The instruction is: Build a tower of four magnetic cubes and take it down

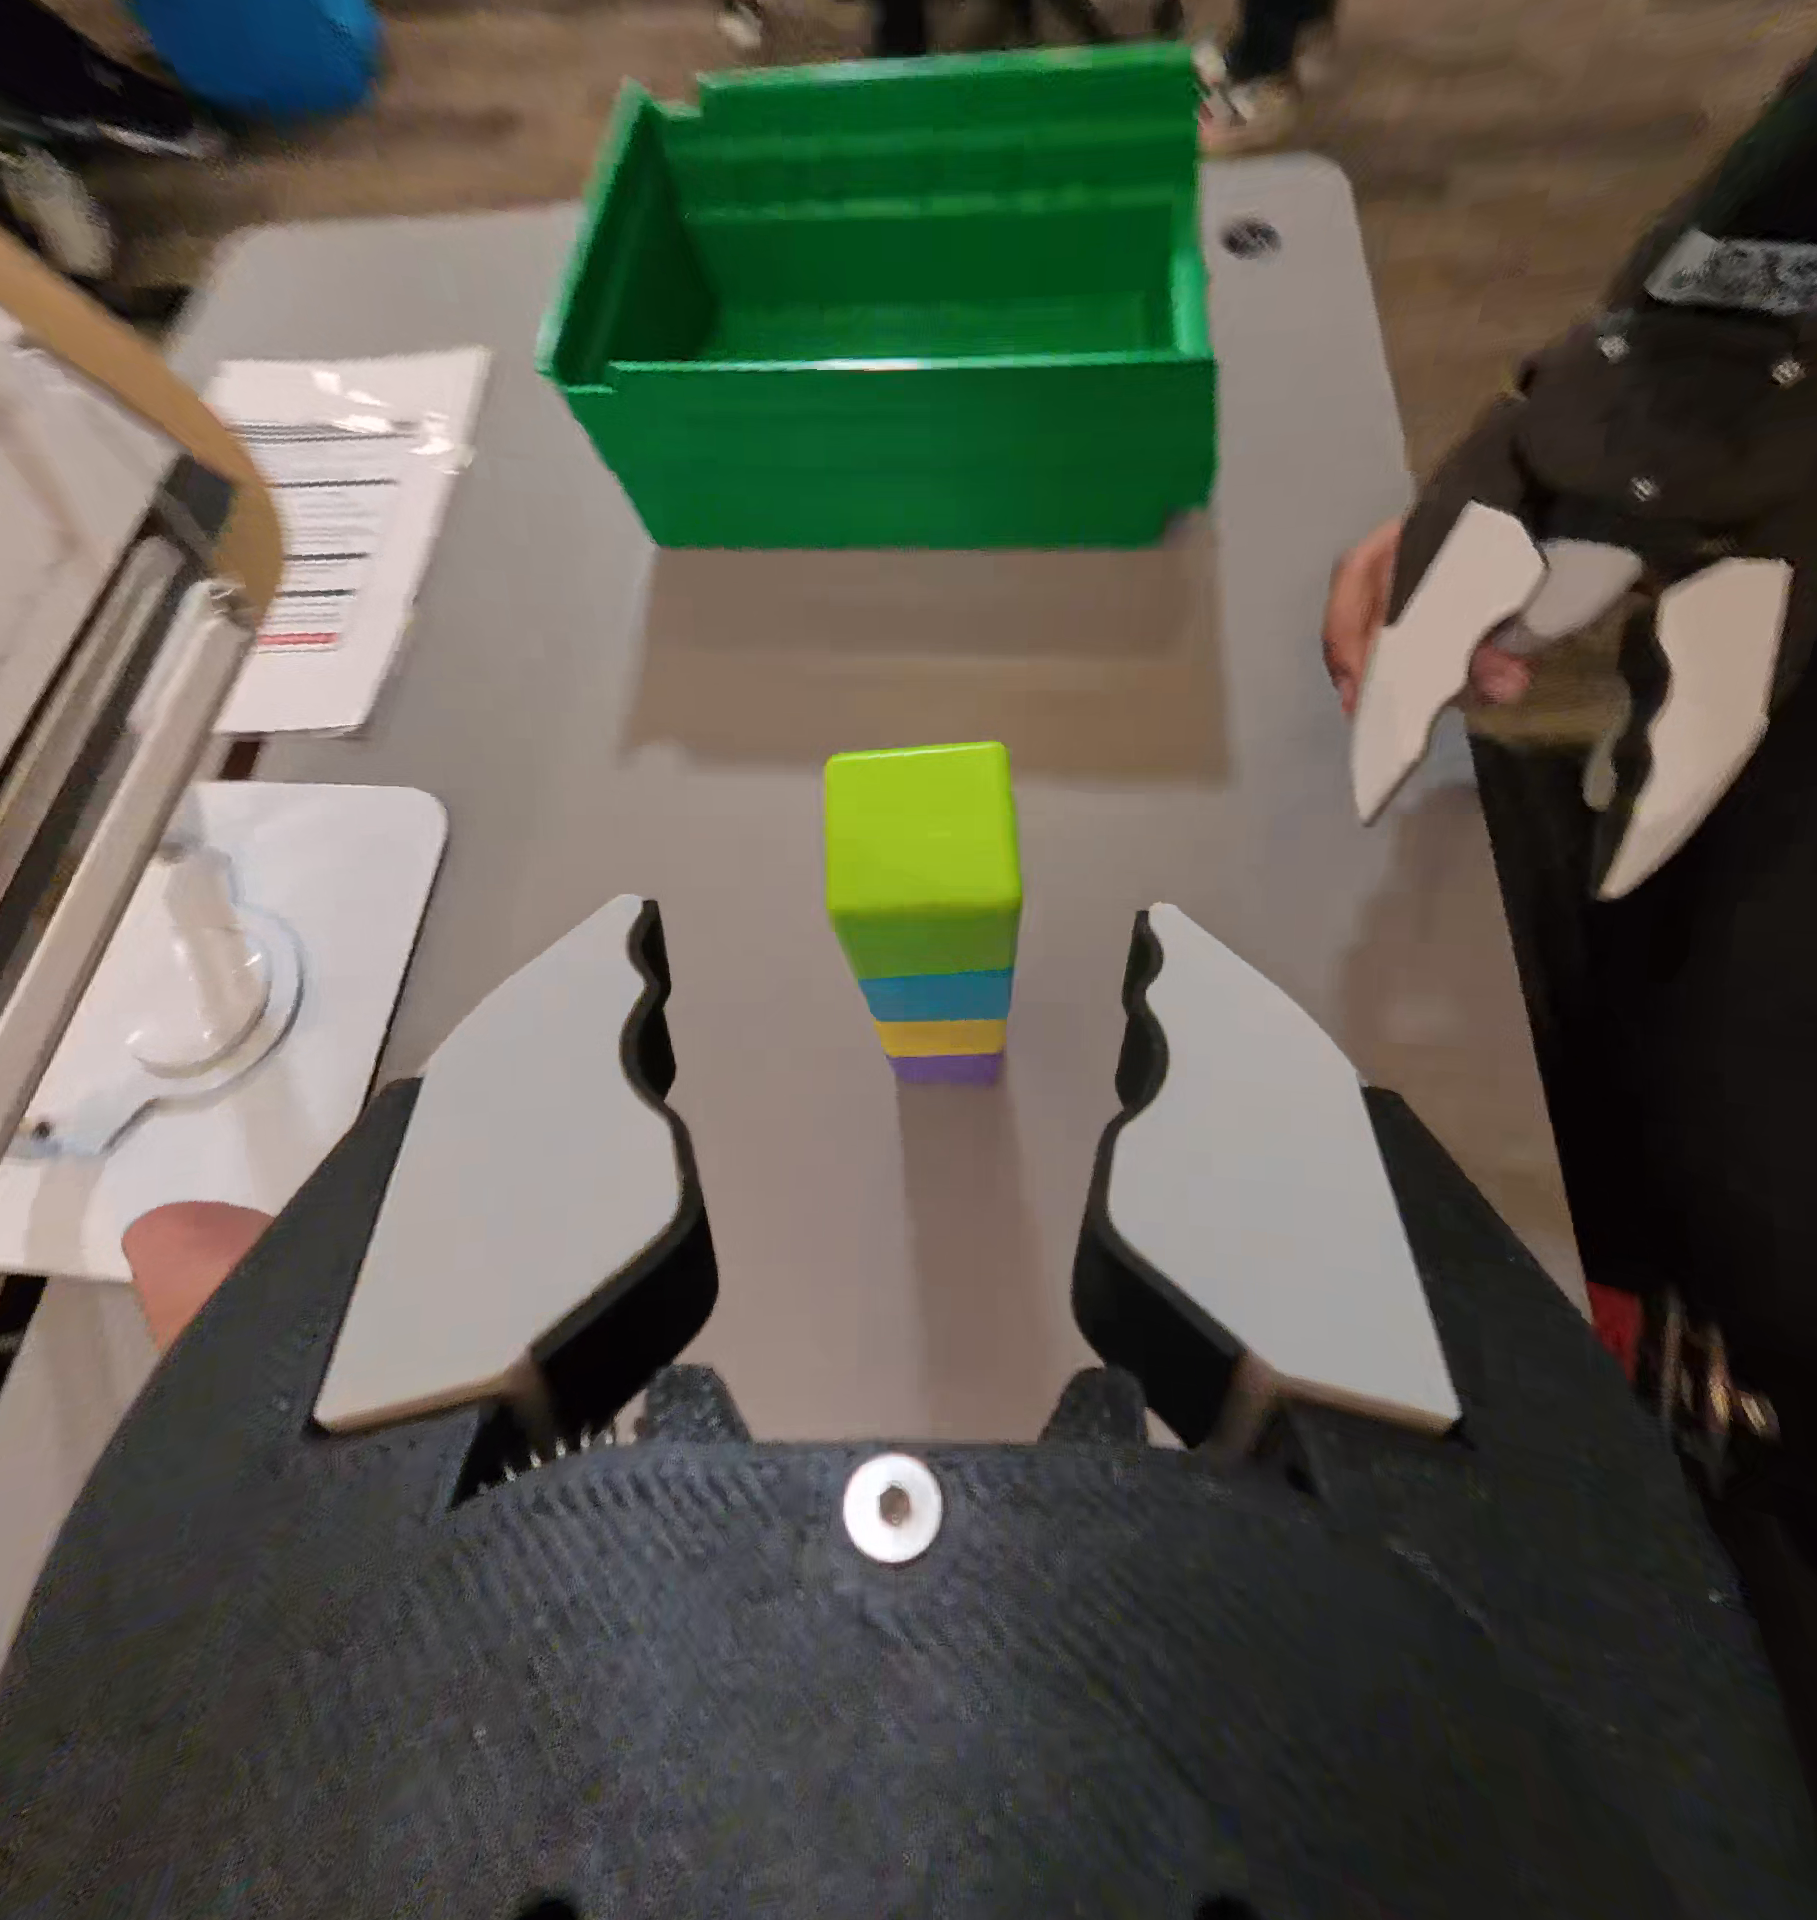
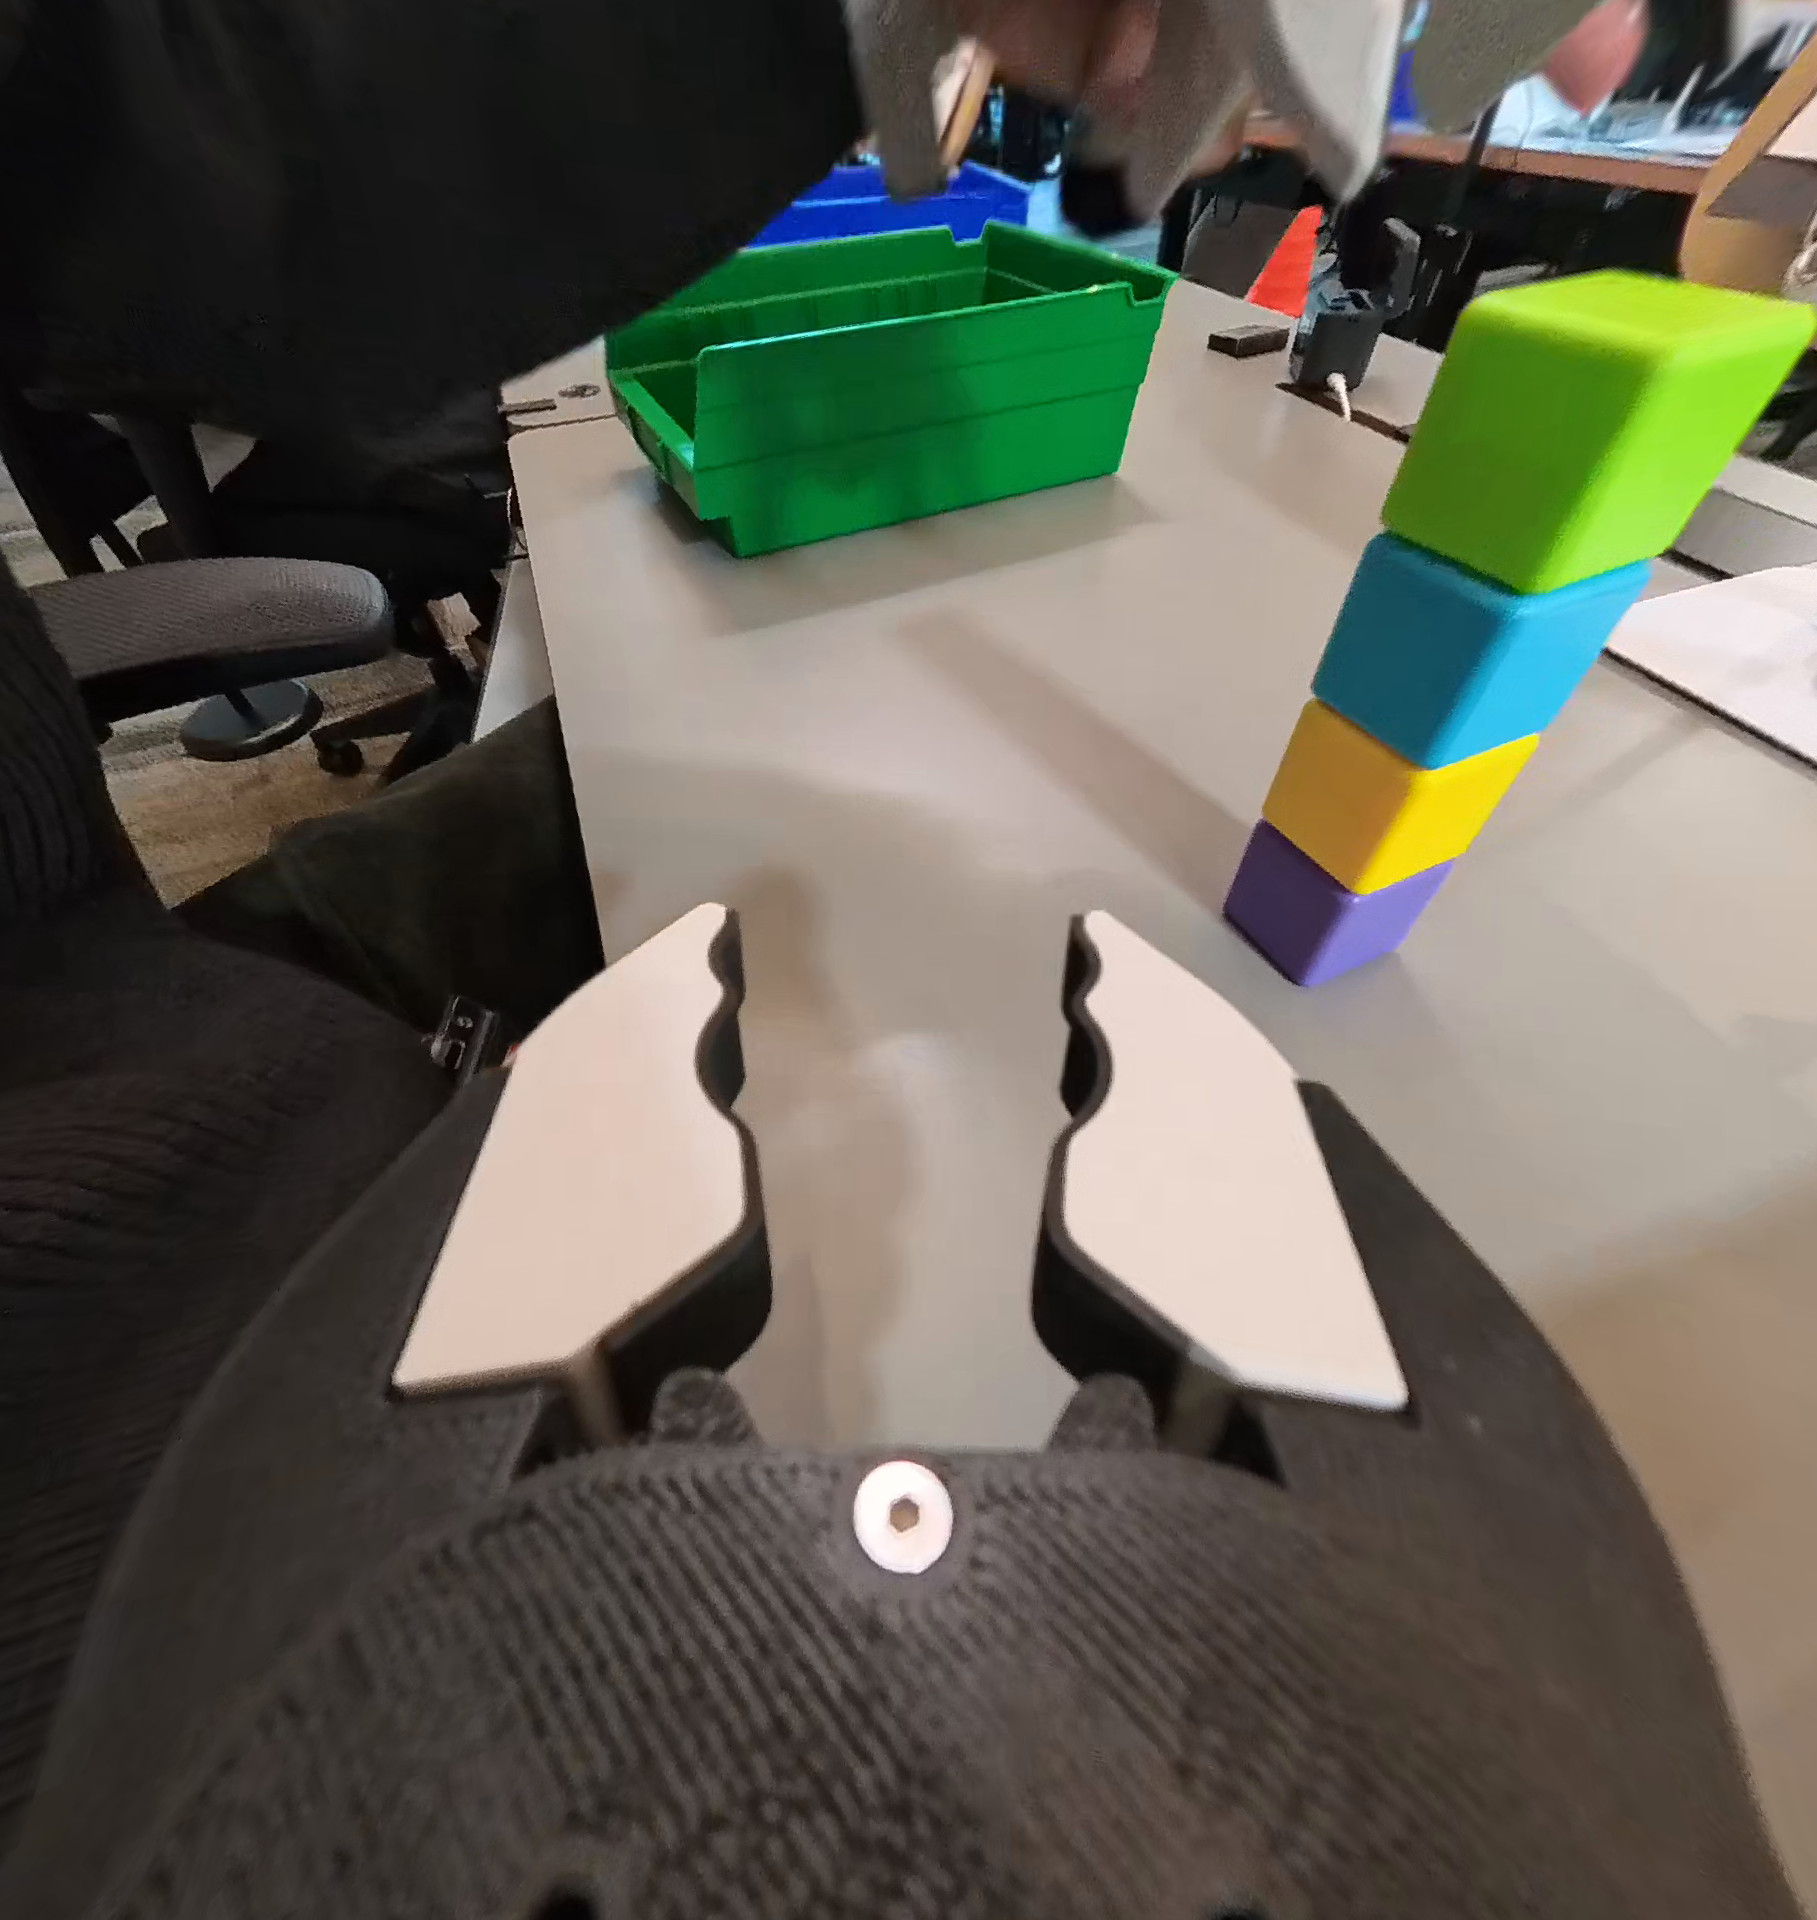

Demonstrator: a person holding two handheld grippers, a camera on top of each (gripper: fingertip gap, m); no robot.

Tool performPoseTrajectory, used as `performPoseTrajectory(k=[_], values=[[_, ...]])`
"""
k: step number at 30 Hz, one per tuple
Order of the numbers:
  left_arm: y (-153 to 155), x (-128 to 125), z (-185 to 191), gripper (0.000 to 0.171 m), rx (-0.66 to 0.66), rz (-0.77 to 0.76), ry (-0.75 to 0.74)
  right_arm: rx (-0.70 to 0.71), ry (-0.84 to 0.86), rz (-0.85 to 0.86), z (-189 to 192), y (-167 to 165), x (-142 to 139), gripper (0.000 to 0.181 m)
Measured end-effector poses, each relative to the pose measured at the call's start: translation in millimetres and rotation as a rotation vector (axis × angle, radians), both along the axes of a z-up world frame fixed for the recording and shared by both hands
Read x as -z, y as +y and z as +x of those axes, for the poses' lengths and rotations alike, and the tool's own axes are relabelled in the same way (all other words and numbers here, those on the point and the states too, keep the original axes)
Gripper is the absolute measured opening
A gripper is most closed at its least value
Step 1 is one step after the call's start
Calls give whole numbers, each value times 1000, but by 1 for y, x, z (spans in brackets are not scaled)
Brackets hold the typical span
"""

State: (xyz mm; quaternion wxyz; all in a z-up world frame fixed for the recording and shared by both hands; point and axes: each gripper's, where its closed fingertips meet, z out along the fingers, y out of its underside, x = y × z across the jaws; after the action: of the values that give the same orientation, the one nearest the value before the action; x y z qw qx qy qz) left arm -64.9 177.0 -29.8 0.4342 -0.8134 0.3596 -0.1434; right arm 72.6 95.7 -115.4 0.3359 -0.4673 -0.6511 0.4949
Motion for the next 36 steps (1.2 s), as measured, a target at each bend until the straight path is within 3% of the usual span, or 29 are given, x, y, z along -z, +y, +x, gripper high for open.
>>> performPoseTrajectory(k=[4, 7, 12, 17, 24, 36], values=[[-4, 23, -9, 94, -186, 101, -149, 16, 96, -14, -9, 14, -23, 65], [-5, 49, 0, 95, -204, 87, -273, 22, 184, 53, -21, 33, -47, 69], [11, 78, 16, 93, -223, 104, -293, 7, 274, 33, -59, 70, -77, 74], [20, 84, 22, 92, -207, 110, -269, -6, 229, -65, -91, 95, -67, 79], [22, 87, 19, 89, -197, 117, -315, 38, 231, -180, -97, 113, -61, 78], [27, 95, 19, 80, -188, 104, -323, 40, 190, -223, -86, 104, -40, 75]])
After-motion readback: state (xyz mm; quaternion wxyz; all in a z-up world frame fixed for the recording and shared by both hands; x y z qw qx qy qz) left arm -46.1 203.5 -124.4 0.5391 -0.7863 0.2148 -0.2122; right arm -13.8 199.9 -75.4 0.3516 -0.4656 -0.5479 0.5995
